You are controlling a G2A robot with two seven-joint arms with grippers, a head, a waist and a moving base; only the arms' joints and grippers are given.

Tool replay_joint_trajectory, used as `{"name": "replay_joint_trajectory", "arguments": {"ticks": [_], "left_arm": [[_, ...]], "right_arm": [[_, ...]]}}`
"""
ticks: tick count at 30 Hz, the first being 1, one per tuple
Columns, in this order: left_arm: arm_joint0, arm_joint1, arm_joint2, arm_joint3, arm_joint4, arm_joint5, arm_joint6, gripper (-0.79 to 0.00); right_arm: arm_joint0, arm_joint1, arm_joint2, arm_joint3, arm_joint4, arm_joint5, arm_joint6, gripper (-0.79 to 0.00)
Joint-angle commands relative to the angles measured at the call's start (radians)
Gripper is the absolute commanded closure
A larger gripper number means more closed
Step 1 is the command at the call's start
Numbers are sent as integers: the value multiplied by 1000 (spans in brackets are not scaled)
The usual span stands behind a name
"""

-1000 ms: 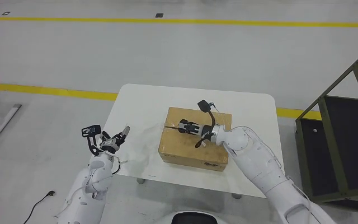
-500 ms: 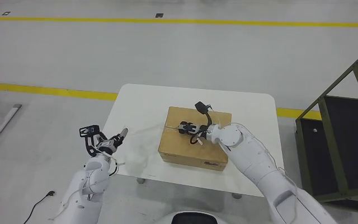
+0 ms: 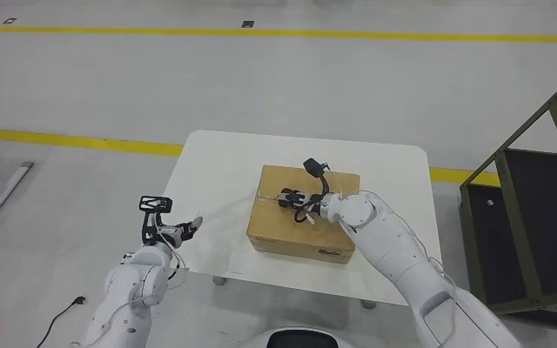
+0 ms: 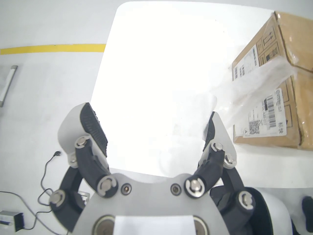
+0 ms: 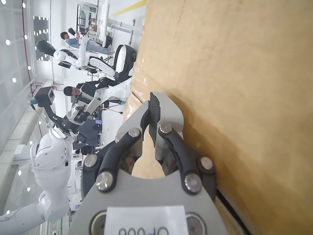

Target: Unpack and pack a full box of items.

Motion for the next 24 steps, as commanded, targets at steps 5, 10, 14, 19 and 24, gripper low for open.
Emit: {"name": "replay_joint_trajectory", "arguments": {"ticks": [5,10,14,19,24], "left_arm": [[27,11,-25,-56,73,-40,-96,-785],[38,17,-45,-75,90,-80,-148,-785],[40,21,-48,-84,104,-116,-183,-785],[53,24,-61,-103,99,-126,-194,-785],[75,20,-49,-142,8,-144,-143,-785]], "right_arm": [[5,-6,5,13,-4,-2,1,0],[10,-11,9,22,-13,-1,3,0],[14,-13,14,26,-16,-4,5,0],[16,-15,24,30,-16,-12,3,0],[19,-10,49,4,-10,-50,0,0]]}}
